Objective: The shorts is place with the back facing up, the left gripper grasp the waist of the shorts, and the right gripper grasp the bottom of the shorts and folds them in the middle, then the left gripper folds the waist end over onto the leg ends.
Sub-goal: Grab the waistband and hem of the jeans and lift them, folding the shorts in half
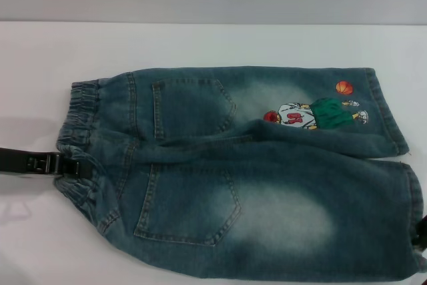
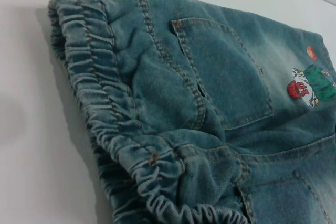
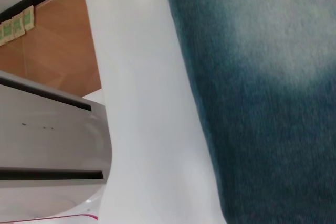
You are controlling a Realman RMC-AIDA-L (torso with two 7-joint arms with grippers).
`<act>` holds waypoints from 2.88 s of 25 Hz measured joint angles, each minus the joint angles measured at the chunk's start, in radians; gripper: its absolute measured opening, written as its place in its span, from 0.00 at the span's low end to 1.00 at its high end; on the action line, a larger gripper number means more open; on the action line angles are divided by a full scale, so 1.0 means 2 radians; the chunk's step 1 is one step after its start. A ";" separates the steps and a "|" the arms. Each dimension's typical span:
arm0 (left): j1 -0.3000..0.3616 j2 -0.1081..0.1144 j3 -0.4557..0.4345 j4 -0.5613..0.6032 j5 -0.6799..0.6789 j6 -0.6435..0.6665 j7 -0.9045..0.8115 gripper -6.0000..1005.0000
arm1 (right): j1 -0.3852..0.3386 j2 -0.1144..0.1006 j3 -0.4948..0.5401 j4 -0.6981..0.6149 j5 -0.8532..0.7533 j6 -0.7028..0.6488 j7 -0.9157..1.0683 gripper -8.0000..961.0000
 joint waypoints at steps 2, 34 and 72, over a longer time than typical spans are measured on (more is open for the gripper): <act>0.000 0.000 0.000 -0.001 0.000 0.000 0.000 0.08 | 0.002 0.003 0.000 0.000 0.000 0.000 -0.001 0.83; -0.007 0.004 -0.003 -0.004 0.000 -0.005 -0.002 0.08 | -0.016 0.031 0.013 -0.063 0.007 0.053 -0.017 0.28; -0.016 0.021 -0.083 0.001 -0.052 -0.031 0.003 0.09 | -0.101 -0.004 0.171 -0.028 0.353 0.165 -0.204 0.05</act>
